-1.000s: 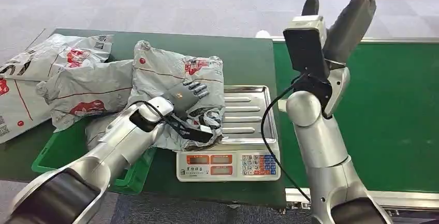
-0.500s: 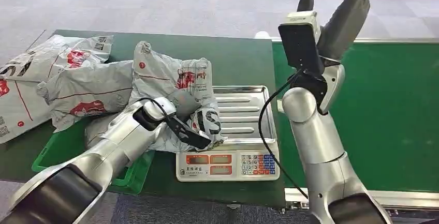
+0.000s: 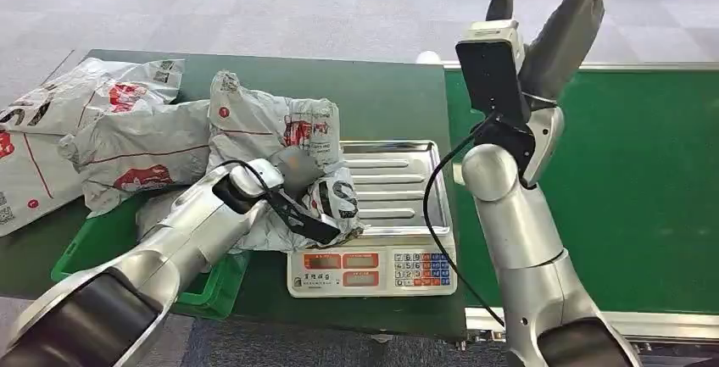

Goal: Moved the parcel from conveyor to table for the left to box.

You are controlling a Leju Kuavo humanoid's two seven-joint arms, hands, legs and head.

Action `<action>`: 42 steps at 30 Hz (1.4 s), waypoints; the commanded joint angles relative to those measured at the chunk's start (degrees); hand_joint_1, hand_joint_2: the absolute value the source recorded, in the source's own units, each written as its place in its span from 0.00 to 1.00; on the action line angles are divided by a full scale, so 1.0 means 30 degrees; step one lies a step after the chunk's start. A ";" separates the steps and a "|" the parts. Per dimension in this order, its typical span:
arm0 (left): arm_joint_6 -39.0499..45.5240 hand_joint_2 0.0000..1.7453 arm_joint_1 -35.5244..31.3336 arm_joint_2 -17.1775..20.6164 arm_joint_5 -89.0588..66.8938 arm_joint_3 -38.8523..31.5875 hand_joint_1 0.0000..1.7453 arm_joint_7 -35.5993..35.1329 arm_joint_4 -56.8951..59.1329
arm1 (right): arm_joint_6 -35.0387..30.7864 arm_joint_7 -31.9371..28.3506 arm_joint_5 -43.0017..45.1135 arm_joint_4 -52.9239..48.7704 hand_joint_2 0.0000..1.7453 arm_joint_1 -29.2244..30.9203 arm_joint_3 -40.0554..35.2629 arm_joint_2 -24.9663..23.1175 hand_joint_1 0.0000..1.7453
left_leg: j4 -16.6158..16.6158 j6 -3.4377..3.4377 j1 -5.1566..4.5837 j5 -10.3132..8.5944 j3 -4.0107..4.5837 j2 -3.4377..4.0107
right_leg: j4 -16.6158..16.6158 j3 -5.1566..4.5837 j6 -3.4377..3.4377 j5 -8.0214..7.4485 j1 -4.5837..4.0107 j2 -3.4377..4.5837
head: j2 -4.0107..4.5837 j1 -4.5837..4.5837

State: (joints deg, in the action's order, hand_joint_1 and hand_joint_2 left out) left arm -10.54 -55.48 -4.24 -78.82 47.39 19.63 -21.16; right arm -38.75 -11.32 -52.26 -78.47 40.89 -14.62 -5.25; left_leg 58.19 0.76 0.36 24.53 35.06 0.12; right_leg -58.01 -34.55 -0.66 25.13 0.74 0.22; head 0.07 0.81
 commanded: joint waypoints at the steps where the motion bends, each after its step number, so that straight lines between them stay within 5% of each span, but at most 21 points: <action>1: 0.6835 1.00 0.0147 0.1378 0.0351 -0.0086 1.00 -0.2346 -0.0954 | -0.0194 0.0128 -0.0172 -0.1097 0.00 -0.0752 -0.0357 0.0776 0.00 | -0.0062 -0.0011 0.0008 -0.0014 -0.0021 0.0052 | 0.0064 0.0006 0.0021 -0.0038 -0.0005 0.0045 | 0.0000 0.0000; 2: 0.9393 1.00 -0.0085 0.1594 0.0018 -0.0692 1.00 -0.4143 -0.2208 | -0.0266 0.0238 -0.0380 -0.2390 0.00 -0.1744 -0.0053 0.1153 0.00 | -0.0029 0.0000 0.0004 -0.0007 -0.0015 0.0044 | 0.0030 0.0002 0.0013 -0.0021 -0.0005 0.0040 | 0.0000 0.0007; 3: 1.0221 1.00 0.0337 0.3106 -0.3011 -0.4685 1.00 -0.8699 -0.9517 | 0.0421 0.0299 -0.0826 -0.4764 0.00 -0.3673 0.0807 0.1449 0.00 | -0.0026 0.0021 0.0046 -0.0043 0.0043 -0.0092 | 0.0058 -0.0016 0.0044 -0.0024 -0.0057 -0.0100 | 0.0000 0.0007; 4: 1.0004 1.00 0.0827 0.3362 -0.3728 -0.6566 1.00 -0.8951 -1.1359 | 0.0364 0.0315 -0.0922 -0.4761 0.00 -0.3724 0.0838 0.1389 0.00 | 0.0027 0.0031 0.0039 -0.0026 0.0074 -0.0056 | -0.0007 -0.0067 0.0035 -0.0011 -0.0054 -0.0053 | 0.0000 0.0007; 8: 1.0249 1.00 0.1578 0.3932 -0.3728 -0.8189 1.00 -0.9006 -1.3090 | 0.0158 0.0393 -0.1069 -0.4449 0.00 -0.3613 0.0740 0.1203 0.00 | -0.0009 0.0039 0.0021 -0.0011 0.0090 0.0025 | 0.0012 -0.0111 0.0051 -0.0019 -0.0035 0.0022 | 0.0000 0.0000; 42: 1.0223 1.00 0.2273 0.4456 -0.3728 -0.8118 1.00 -1.0865 -1.4075 | 0.0250 0.0575 -0.1483 -0.4627 0.00 -0.3681 0.0697 0.0906 0.00 | -0.0033 0.0050 0.0025 -0.0024 0.0111 -0.0021 | 0.0037 -0.0096 0.0058 -0.0011 -0.0042 -0.0026 | 0.0000 0.0007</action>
State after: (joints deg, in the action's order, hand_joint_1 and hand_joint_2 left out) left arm 21.00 -47.88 8.72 -85.94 24.26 -12.52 -64.00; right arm -38.16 -9.68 -56.59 -92.76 28.88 -13.25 -2.40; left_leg 58.18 0.93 0.40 24.44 35.51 0.03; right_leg -58.02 -34.95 -0.52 25.09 0.66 0.14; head 0.07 0.83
